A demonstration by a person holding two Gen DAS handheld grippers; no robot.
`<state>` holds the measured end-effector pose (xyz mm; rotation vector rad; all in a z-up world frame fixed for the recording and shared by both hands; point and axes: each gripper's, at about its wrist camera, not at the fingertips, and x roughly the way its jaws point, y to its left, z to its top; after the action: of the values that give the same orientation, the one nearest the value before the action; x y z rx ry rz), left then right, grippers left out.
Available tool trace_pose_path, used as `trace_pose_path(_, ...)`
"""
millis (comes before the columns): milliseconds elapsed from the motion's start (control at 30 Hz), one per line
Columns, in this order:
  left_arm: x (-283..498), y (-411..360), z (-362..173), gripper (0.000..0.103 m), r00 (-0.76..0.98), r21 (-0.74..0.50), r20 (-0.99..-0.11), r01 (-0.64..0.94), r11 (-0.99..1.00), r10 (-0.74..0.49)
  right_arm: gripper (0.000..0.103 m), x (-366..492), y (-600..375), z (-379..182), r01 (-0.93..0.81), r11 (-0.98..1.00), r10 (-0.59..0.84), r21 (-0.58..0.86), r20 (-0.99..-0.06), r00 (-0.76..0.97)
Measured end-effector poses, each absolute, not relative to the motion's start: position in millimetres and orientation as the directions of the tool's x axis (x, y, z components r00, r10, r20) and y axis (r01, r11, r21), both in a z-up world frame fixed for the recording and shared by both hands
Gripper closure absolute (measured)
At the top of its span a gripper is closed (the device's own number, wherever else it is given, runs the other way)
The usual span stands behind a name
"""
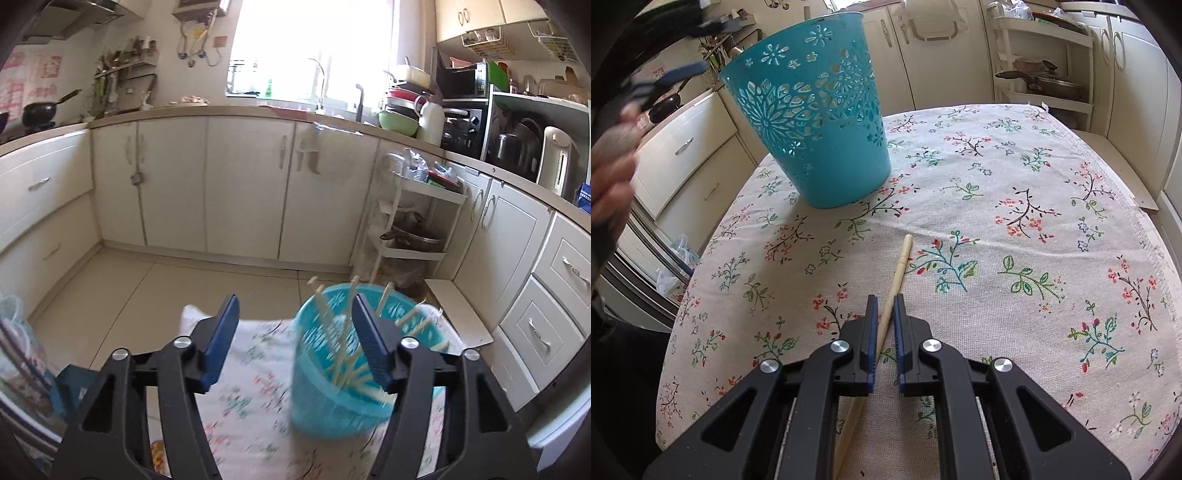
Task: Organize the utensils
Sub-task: 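Lift the skewer with the left tool and drop it into the basket, then grasp the last skewer with the right tool and drop it into the basket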
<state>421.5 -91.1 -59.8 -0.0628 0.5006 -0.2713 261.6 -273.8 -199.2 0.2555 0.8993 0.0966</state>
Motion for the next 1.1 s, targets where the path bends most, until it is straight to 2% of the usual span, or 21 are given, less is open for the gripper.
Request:
trace_pose_path(100,411,-77,-74,0.039,0.835,-0.102,-0.497,0.212,0.972,-0.234,0.097,260,-271,-197,0.009,0.97,0.186,0.243,-0.766,0.615)
trace_pose_path(200,409,-72,-82,0.039,0.833,-0.063,-0.518,0.192,0.979,-0.197,0.097,253,-275,-178,0.004,0.952,0.231,0.306,-0.726,0.648)
trace_pose_path(333,408,-61,-84,0.032,0.832,-0.053,-0.527,0.171,0.984,-0.173,0.097,244,-290,-104,-0.038,0.899,0.306,0.437,-0.562,0.769)
trace_pose_path(400,411,-58,-84,0.031,0.823,-0.068,-0.54,0.163,0.984,-0.174,0.097,246,-294,-68,-0.07,0.888,0.311,0.455,-0.48,0.82)
trace_pose_path(533,414,-53,-86,0.031,0.812,-0.085,-0.557,0.153,0.985,-0.174,0.097,270,-293,4,-0.128,0.886,0.283,0.445,-0.302,0.91)
trace_pose_path(667,415,-54,-88,0.029,0.809,-0.086,-0.562,0.149,0.985,-0.172,0.097,312,-280,29,-0.121,0.902,0.216,0.413,-0.19,0.958)
trace_pose_path(867,418,-51,-87,0.023,0.807,-0.09,-0.569,0.131,0.987,-0.159,0.097,371,-253,0,0.012,0.952,0.046,0.306,-0.182,0.982)
trace_pose_path(1100,413,-54,-84,0.016,0.813,-0.065,-0.564,0.128,0.99,-0.142,0.097,365,-241,-46,0.024,0.972,0.04,0.233,-0.268,0.963)
